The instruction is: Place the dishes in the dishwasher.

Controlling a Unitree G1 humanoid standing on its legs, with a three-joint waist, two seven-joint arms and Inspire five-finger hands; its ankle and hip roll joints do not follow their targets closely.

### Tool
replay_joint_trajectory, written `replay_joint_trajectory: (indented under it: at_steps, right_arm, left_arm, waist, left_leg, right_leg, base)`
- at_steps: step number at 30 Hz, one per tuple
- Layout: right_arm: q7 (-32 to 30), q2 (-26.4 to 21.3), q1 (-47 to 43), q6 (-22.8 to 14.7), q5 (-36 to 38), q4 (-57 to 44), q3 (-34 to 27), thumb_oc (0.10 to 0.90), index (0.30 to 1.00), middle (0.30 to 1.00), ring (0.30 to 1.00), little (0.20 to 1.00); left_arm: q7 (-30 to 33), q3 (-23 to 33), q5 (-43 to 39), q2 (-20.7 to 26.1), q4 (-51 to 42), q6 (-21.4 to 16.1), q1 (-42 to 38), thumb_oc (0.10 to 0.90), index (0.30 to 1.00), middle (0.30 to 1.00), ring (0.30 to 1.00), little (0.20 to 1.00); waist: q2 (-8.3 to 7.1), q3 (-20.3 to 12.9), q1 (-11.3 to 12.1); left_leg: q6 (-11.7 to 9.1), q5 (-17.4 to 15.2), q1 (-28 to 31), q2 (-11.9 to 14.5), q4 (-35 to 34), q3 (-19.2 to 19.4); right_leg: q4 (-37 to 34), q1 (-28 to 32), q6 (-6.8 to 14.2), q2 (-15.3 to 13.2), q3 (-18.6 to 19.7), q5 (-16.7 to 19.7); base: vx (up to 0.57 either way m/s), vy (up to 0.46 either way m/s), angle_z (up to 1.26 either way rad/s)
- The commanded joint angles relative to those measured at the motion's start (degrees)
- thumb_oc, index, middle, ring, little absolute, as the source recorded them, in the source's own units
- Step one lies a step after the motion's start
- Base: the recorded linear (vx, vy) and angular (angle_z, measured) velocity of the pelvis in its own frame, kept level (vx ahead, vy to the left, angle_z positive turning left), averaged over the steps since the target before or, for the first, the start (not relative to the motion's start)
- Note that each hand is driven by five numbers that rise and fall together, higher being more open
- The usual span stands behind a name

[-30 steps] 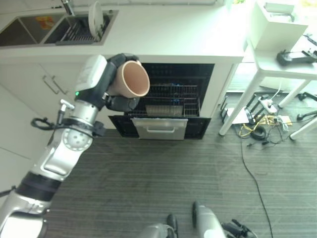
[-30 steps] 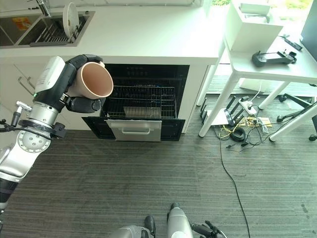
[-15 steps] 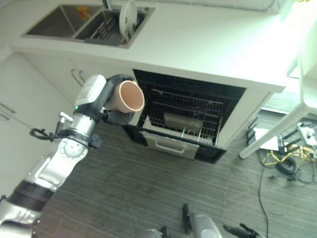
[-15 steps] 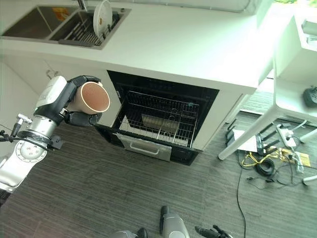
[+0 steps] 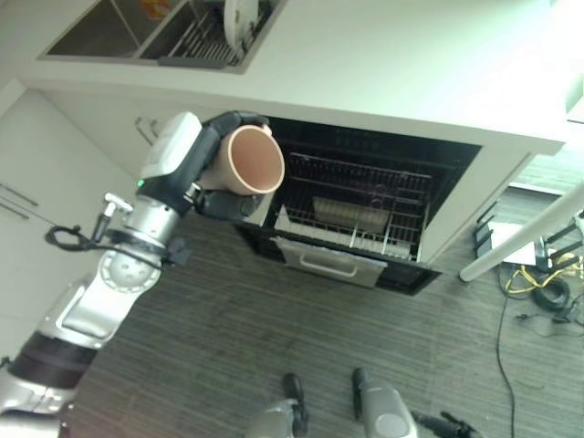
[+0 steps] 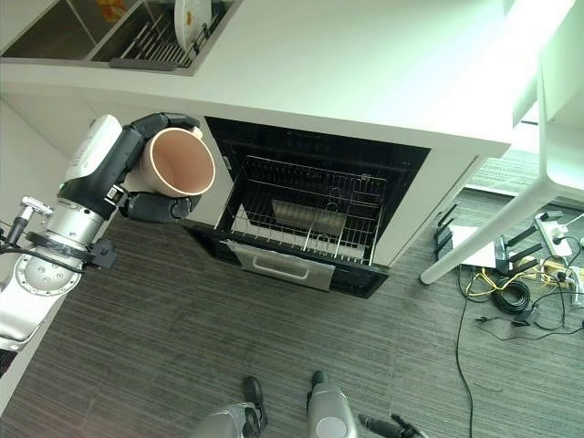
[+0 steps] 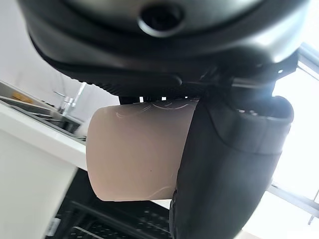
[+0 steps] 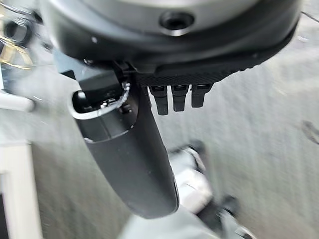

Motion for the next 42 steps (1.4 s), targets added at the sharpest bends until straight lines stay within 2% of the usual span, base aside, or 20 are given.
replay_joint_trajectory:
  at_steps: [1,7,10,11,15,17,20,22,25,27,30,33,34,37,39,42]
  right_arm:
    - [-0.5,-2.3,4.0,-1.9,-0.5,-1.2,0.7,0.800,0.900,0.900,0.900,0.900]
    - [-3.0,-2.2,4.2,-4.3,6.7,-3.3,-0.3,0.800,0.900,0.900,0.900,0.900]
    - [-6.1,-2.4,4.9,-9.8,16.7,-7.8,-3.7,0.800,0.900,0.900,0.900,0.900]
    - [-6.0,-2.3,5.0,-9.6,16.8,-8.2,-3.9,0.800,0.900,0.900,0.900,0.900]
    - [-8.5,-2.5,6.3,-20.0,24.6,-14.1,-10.0,0.800,0.900,0.900,0.900,0.900]
    - [-7.0,-2.9,6.9,-25.6,26.6,-16.3,-14.9,0.800,0.900,0.900,0.900,0.900]
    - [-5.4,-3.2,7.2,-31.0,25.7,-20.9,-19.5,0.800,0.900,0.900,0.900,0.900]
    - [-2.3,-4.2,6.9,-35.1,24.4,-25.0,-22.3,0.800,0.900,0.900,0.900,0.900]
    - [1.4,-5.8,6.3,-37.4,22.6,-31.6,-25.3,0.800,0.900,0.900,0.900,0.900]
    - [4.0,-6.5,5.9,-37.2,22.2,-36.0,-26.8,0.800,0.900,0.900,0.900,0.900]
    - [10.8,-6.6,4.6,-35.7,16.5,-49.8,-26.8,0.800,0.900,0.900,0.900,0.900]
    - [15.3,-6.9,2.7,-34.0,13.5,-58.6,-23.2,0.800,0.900,0.900,0.900,0.900]
    - [15.8,-6.9,2.6,-33.8,13.5,-59.0,-23.0,0.800,0.900,0.900,0.900,0.900]
    - [18.5,-7.6,-0.2,-29.7,13.0,-65.9,-17.3,0.800,0.900,0.900,0.900,0.900]
    - [19.3,-7.7,-1.2,-28.1,12.3,-68.0,-14.9,0.800,0.900,0.900,0.900,0.900]
    - [19.2,-8.0,-3.7,-24.7,11.6,-71.3,-9.5,0.800,0.900,0.900,0.900,0.900]
  left_arm:
    - [3.8,7.2,-1.0,0.6,-1.4,-2.7,-5.0,0.400,0.300,0.300,0.300,0.300]
    - [4.4,5.6,-0.6,-0.1,-1.5,-3.4,-6.4,0.400,0.300,0.300,0.300,0.300]
    - [5.0,4.6,-0.5,-0.6,-1.2,-4.1,-6.2,0.400,0.300,0.300,0.300,0.300]
    - [5.0,4.6,-0.5,-0.6,-1.1,-4.2,-6.2,0.400,0.300,0.300,0.300,0.300]
    - [5.1,3.5,-2.7,-1.5,0.1,-5.2,-5.9,0.400,0.300,0.300,0.300,0.300]
    - [4.4,2.8,-7.2,-2.9,1.6,-6.2,-5.9,0.400,0.300,0.300,0.300,0.300]
    - [3.1,2.9,-13.1,-6.4,2.6,-7.0,-5.4,0.400,0.300,0.300,0.300,0.300]
    - [3.1,2.6,-16.7,-9.6,3.8,-7.9,-5.1,0.400,0.300,0.300,0.300,0.300]
    - [2.7,2.5,-20.2,-14.1,6.0,-9.2,-4.8,0.400,0.300,0.300,0.300,0.300]
    - [2.5,2.4,-21.1,-16.7,6.6,-9.4,-4.3,0.400,0.300,0.300,0.300,0.300]
    - [3.7,2.5,-24.3,-24.6,7.8,-8.6,-2.0,0.400,0.300,0.300,0.300,0.300]
    - [4.6,1.9,-25.7,-30.3,9.0,-8.2,-0.3,0.400,0.300,0.300,0.300,0.300]
    - [4.6,1.8,-25.9,-30.5,9.1,-8.1,-0.3,0.400,0.300,0.300,0.300,0.300]
    - [4.3,0.3,-28.3,-34.9,9.4,-6.4,0.7,0.400,0.300,0.300,0.300,0.300]
    - [4.1,-0.2,-29.3,-36.1,9.2,-5.6,1.3,0.400,0.300,0.300,0.300,0.300]
    - [4.8,-1.7,-28.5,-38.0,9.7,-6.0,2.0,0.400,0.300,0.300,0.300,0.300]
  waist:
    - [1.19,-4.9,-0.4]
    - [0.98,-4.2,-1.2]
    - [0.88,-4.4,-2.1]
    - [0.87,-4.5,-2.2]
    - [0.34,-5.8,-3.6]
    - [-0.21,-6.5,-4.5]
    - [-0.85,-7.0,-5.2]
    - [-1.52,-7.4,-6.0]
    - [-2.14,-7.9,-6.8]
    - [-2.39,-8.2,-7.1]
    - [-2.88,-8.4,-8.0]
    - [-3.01,-8.5,-8.2]
    - [-3.05,-8.6,-8.2]
    - [-2.99,-8.7,-7.3]
    - [-2.92,-8.7,-6.8]
    - [-2.84,-8.8,-5.5]
  left_leg:
    - [-2.5,-6.5,-2.5,4.4,6.7,0.8]
    - [-2.5,-6.5,-3.2,4.9,6.7,1.3]
    - [-2.7,-6.5,-3.3,5.3,6.7,1.5]
    - [-2.8,-6.5,-3.2,5.3,6.7,1.5]
    - [-3.1,-6.6,-2.3,6.4,6.7,2.7]
    - [-3.1,-6.8,-1.1,7.2,6.7,3.9]
    - [-3.0,-7.2,0.4,8.0,6.7,5.4]
    - [-3.1,-7.7,1.6,8.6,6.7,6.4]
    - [-3.1,-8.1,2.9,9.3,6.7,7.5]
    - [-3.2,-8.0,3.1,9.6,6.7,8.0]
    - [-3.2,-8.0,3.9,10.1,6.7,8.8]
    - [-3.1,-8.2,4.5,10.3,6.7,9.4]
    - [-3.0,-7.8,4.3,10.4,6.7,9.4]
    - [-3.0,-7.8,4.6,10.6,6.7,9.7]
    - [-3.1,-7.5,4.6,10.7,6.7,9.6]
    - [-3.2,-7.1,4.3,10.8,6.7,9.2]
  right_leg:
    - [-4.7,-0.4,5.0,0.1,-1.9,1.8]
    - [-4.7,-1.9,4.9,0.5,-1.1,2.0]
    - [-4.7,-2.0,4.9,1.0,-0.8,2.0]
    - [-4.7,-2.0,4.9,1.1,-0.7,2.0]
    - [-4.7,-1.3,5.1,1.5,-0.7,1.8]
    - [-4.7,-0.6,5.0,1.6,-0.9,1.7]
    - [-4.7,0.0,4.9,1.6,-1.0,1.6]
    - [-4.7,0.5,4.9,1.6,-1.0,1.4]
    - [-4.7,1.0,4.8,1.7,-1.0,1.3]
    - [-4.7,0.9,4.8,1.8,-0.9,1.4]
    - [-4.7,1.3,4.6,1.9,-0.7,1.2]
    - [-4.7,1.8,4.4,1.8,-0.9,0.8]
    - [-4.7,1.5,4.2,1.8,-0.9,1.1]
    - [-4.7,2.3,4.0,1.6,-1.6,0.6]
    - [-4.7,2.6,3.8,1.5,-1.9,0.5]
    - [-4.7,3.0,3.4,1.3,-2.5,0.5]
  base:
    - [-0.02,-0.064,0.12]
    - [-0.04,-0.059,-0.04]
    - [-0.02,-0.075,-0.09]
    - [0.02,-0.055,-0.18]
    - [0.06,-0.079,-0.24]
    - [0.08,-0.084,-0.30]
    - [0.02,-0.086,-0.33]
    - [0.02,-0.087,-0.37]
    - [0.01,-0.074,-0.30]
    - [0.01,-0.055,-0.12]
    - [0.02,-0.030,-0.05]
    - [-0.01,-0.004,-0.02]
    - [0.00,0.000,0.00]
    - [0.00,0.007,-0.03]
    - [0.00,0.007,-0.03]
    - [-0.01,0.011,0.10]
